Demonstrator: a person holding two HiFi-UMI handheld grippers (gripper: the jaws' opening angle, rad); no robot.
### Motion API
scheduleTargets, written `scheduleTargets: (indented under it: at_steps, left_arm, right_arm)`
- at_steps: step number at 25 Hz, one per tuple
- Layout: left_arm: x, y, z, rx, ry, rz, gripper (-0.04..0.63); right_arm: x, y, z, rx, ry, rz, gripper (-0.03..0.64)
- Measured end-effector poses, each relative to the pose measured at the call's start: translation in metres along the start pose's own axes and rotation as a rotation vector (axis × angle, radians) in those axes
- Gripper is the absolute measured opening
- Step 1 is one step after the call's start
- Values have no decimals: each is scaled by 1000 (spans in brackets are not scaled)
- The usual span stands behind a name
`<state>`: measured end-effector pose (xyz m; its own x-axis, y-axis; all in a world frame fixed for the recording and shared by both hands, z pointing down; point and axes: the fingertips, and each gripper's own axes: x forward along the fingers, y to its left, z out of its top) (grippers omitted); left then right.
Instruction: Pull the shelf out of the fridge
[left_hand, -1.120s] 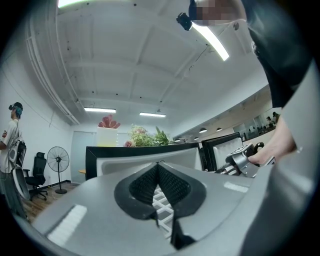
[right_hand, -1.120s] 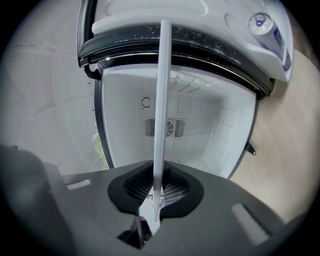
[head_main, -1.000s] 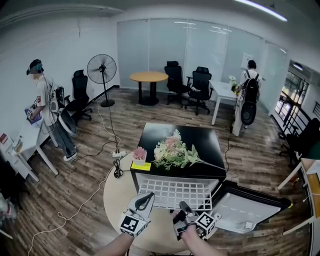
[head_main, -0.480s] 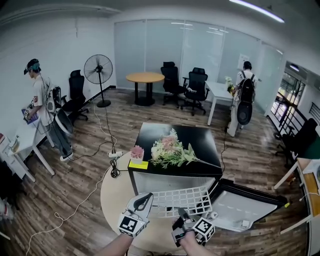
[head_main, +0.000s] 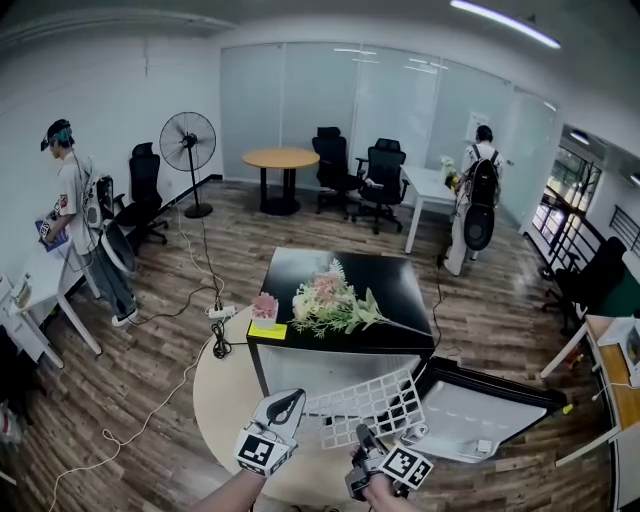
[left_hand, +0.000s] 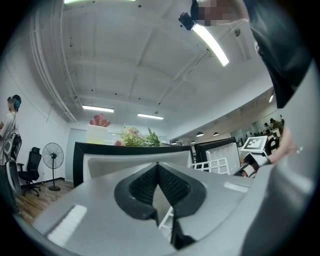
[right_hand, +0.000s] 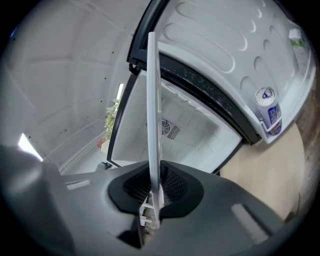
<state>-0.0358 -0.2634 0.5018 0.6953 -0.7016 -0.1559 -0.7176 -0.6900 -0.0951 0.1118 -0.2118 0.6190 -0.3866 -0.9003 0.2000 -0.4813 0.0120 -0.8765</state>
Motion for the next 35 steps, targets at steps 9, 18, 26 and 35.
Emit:
scheduleTargets:
  at_steps: [9, 18, 26, 35]
  left_arm:
    - [6, -5, -3, -5, 3, -21, 0]
    - [12, -5, -6, -16, 5, -32, 0]
    - [14, -4, -5, -13, -2, -46, 0]
    - [10, 3, -5, -5, 4, -35, 0]
  right_arm:
    - [-14, 11, 17, -399, -35, -30, 35]
    - [-32, 23, 37, -840, -78, -74, 35]
    - [-45, 41, 60, -1079, -156, -109, 35]
    - [-57, 63, 70, -1255, -238, -96, 35]
